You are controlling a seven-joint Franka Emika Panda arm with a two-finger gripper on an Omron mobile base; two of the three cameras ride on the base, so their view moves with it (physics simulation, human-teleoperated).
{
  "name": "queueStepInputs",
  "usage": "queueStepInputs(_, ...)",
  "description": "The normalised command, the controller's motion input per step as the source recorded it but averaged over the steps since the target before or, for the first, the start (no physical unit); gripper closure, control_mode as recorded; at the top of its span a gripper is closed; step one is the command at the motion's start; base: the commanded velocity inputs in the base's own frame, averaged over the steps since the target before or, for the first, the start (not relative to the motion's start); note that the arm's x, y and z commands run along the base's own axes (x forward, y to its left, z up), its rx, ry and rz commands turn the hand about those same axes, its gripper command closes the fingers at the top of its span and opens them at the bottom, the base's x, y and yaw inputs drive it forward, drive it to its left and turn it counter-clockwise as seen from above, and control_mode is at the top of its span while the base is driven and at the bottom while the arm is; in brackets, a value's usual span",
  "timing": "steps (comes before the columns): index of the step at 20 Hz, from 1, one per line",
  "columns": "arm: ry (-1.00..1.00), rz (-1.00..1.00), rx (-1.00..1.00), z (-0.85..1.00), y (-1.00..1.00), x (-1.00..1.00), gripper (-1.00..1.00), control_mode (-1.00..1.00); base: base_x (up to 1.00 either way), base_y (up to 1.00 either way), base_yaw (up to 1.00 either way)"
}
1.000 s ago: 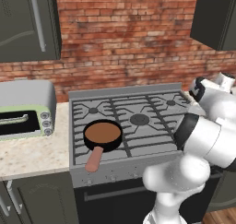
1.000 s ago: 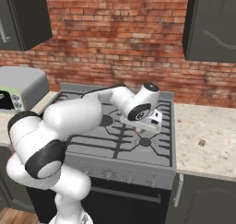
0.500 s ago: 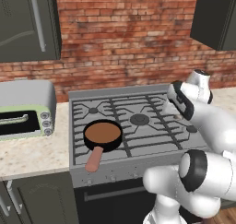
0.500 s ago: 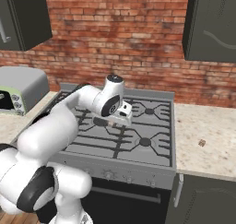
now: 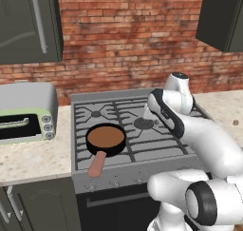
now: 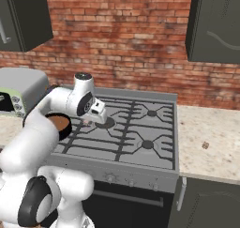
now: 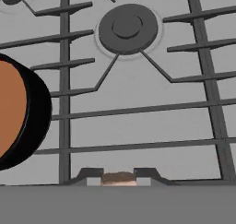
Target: Pick up the sugar cube(s) and place them in the saucepan with hot chocolate.
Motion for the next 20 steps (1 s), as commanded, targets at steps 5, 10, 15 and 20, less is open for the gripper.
queueStepInputs(5, 0.06, 0.04, 0.00, 0.18, 1.00, 0.01, 1.00, -1.00, 0.00, 0.00, 0.00)
queueStepInputs(10, 0.07, 0.03, 0.00, 0.08, 1.00, 0.04, 1.00, -1.00, 0.00, 0.00, 0.00)
queueStepInputs(15, 0.02, 0.00, -0.03, 0.00, 0.95, 0.10, 1.00, -1.00, 0.00, 0.00, 0.00)
queueStepInputs(20, 0.00, 0.00, -0.03, -0.15, 0.29, 0.13, 1.00, -1.00, 0.00, 0.00, 0.00)
